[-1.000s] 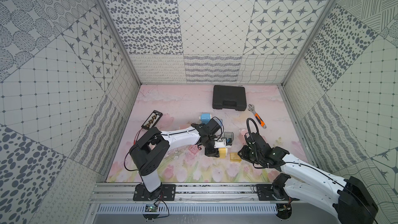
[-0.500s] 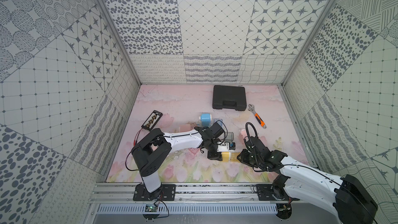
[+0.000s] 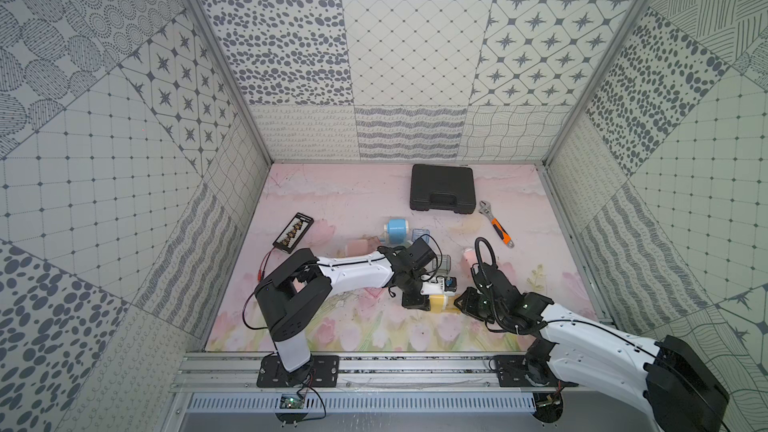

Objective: Put the tray back into the pencil sharpener
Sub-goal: Close the container of the pencil sharpener.

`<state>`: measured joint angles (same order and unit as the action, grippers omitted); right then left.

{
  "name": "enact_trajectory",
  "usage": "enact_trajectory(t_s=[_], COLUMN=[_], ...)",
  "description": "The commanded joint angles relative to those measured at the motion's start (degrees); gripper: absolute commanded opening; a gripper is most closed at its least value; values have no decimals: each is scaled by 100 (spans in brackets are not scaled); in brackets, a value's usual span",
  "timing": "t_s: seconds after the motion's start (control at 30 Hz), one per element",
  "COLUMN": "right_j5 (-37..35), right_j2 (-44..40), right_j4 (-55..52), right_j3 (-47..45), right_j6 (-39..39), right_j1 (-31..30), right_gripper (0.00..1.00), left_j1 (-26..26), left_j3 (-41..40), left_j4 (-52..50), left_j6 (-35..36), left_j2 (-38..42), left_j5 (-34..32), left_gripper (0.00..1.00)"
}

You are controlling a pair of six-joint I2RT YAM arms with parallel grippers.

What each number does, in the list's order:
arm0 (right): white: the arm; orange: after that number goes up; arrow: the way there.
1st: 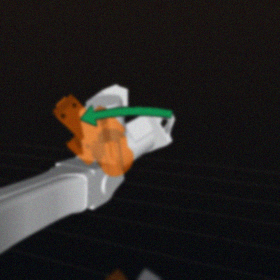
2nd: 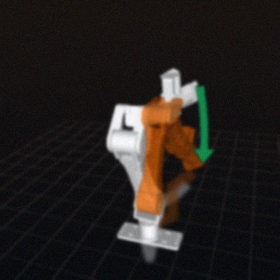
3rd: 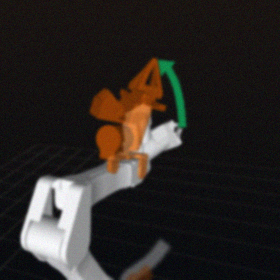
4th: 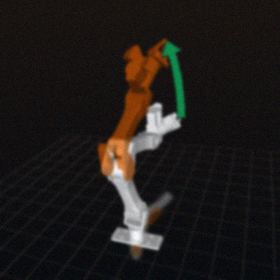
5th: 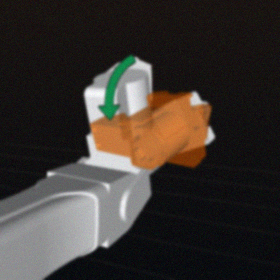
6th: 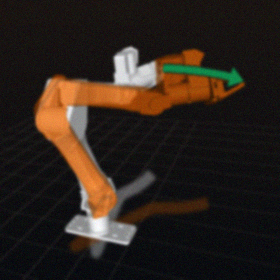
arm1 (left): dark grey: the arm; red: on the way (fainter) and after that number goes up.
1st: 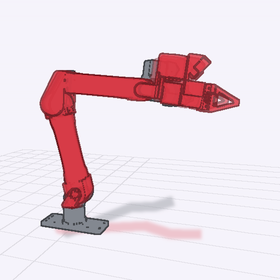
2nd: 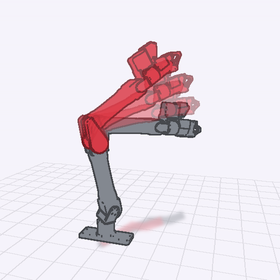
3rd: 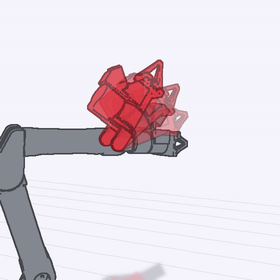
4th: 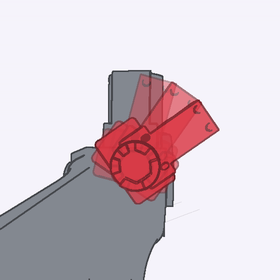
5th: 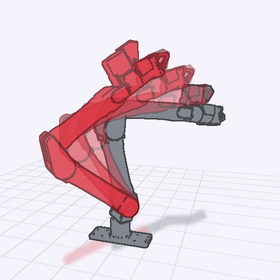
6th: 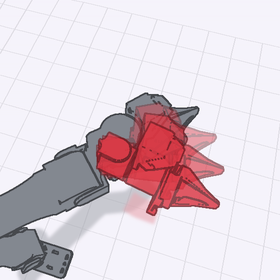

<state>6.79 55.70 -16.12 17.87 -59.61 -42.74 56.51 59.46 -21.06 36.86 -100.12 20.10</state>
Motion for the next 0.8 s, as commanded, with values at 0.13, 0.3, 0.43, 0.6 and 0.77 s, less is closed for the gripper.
enact_trajectory(t_s=[0.13, 0.3, 0.43, 0.6, 0.77], right_j5=[292, 368, 430, -162, -787], right_j2=[83, -50, -101, -766, -1607], right_j4=[792, 975, 1156, 240, -705], right_j3=[-21, -77, -169, -104, -208], right_j6=[-59, -57, -140, -323, -660], right_j1=[-34, -37, -40, -33, -33], right_gripper=[22, 22, 27, 28, 27], left_j1=[79, 97, 97, 97, 97], left_j3=[30, 26, 5, -129, -395], left_j4=[92, 99, 136, 246, 485], left_j6=[202, 230, 207, 110, 45], left_j2=[-165, -183, -183, -50, 43], left_j5=[-362, -458, -381, -365, -299], left_gripper=[49, 49, 48, 46, 43])
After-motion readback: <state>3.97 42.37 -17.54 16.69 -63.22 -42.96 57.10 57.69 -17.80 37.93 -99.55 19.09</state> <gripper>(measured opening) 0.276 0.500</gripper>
